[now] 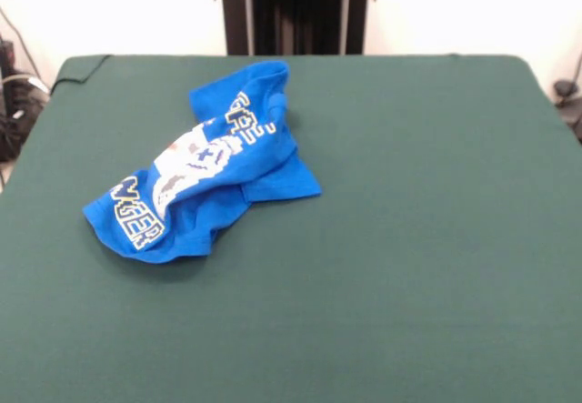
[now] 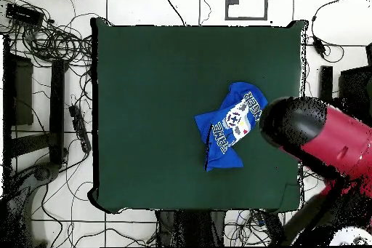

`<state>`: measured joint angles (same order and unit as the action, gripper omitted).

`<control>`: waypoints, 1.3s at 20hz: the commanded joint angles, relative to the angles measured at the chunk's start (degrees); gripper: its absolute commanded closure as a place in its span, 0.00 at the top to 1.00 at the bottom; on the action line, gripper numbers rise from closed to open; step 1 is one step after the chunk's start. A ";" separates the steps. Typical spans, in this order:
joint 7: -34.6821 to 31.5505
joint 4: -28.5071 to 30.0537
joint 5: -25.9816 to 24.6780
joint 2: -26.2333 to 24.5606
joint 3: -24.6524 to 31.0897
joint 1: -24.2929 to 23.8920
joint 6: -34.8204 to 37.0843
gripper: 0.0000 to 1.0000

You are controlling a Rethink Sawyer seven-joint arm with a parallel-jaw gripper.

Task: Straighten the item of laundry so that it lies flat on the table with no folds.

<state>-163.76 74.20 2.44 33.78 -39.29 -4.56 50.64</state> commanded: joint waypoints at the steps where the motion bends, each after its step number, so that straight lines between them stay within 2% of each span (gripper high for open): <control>1: -0.02 -8.51 -0.06 -9.40 8.69 -0.59 7.58 1.00; 7: 2.18 -12.71 1.53 -11.38 10.60 -2.90 8.54 1.00; 13: 4.34 -14.22 2.73 -12.31 13.93 -5.20 8.38 1.00; 17: 2.55 -14.95 2.37 -14.31 14.91 -5.64 4.07 1.00; 26: 1.98 -18.54 1.74 -17.30 16.25 -6.62 0.95 1.00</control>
<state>-163.76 56.94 2.71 19.21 -32.64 -11.82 52.36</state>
